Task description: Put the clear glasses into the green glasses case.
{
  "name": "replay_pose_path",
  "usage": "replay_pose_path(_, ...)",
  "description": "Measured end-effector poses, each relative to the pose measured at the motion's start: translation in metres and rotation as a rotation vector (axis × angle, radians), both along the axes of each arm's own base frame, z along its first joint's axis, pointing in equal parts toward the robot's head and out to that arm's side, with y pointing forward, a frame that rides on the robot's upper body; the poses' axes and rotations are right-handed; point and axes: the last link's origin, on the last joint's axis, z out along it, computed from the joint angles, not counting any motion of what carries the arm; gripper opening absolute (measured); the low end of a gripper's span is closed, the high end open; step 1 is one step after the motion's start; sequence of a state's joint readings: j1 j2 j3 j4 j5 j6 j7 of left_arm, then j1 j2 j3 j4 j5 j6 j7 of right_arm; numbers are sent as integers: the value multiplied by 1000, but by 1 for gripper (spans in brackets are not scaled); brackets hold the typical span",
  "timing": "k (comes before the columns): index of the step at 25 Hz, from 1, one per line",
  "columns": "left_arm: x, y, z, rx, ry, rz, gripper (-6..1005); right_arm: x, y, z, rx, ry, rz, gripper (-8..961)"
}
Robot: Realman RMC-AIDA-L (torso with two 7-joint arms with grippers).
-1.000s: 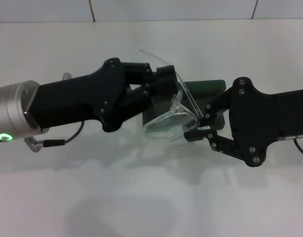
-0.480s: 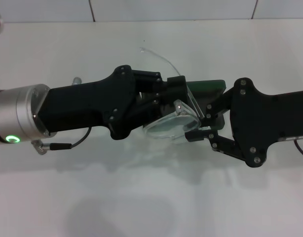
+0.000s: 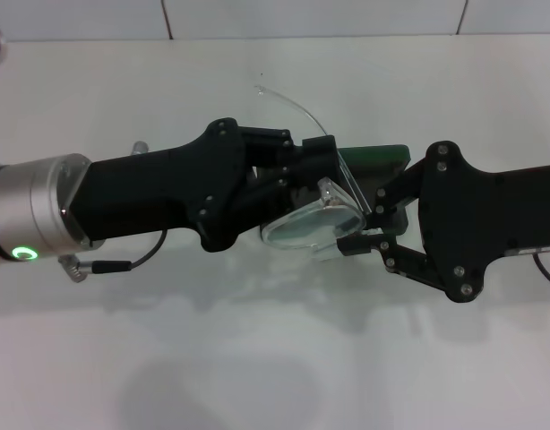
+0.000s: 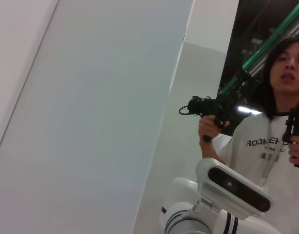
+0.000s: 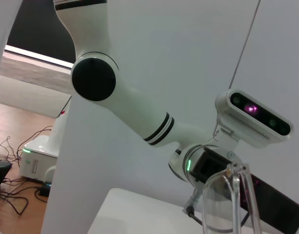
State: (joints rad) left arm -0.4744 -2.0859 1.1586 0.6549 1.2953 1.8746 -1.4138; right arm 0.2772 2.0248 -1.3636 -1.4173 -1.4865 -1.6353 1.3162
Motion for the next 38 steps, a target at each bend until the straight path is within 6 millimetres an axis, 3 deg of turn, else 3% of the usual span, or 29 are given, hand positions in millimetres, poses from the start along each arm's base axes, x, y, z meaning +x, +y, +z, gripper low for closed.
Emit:
replay_pose_path(17,-1,5,1,5,-14,21,136,2,-1,2,8,52,6,71)
replay_pose_path(25,-12,14,11,52,-79,129,136,7,-2,3,17,63,-6,71)
replay_pose_path(38,-26,25,7,78,-44,259,136,19,-25,20,118,327,129,70)
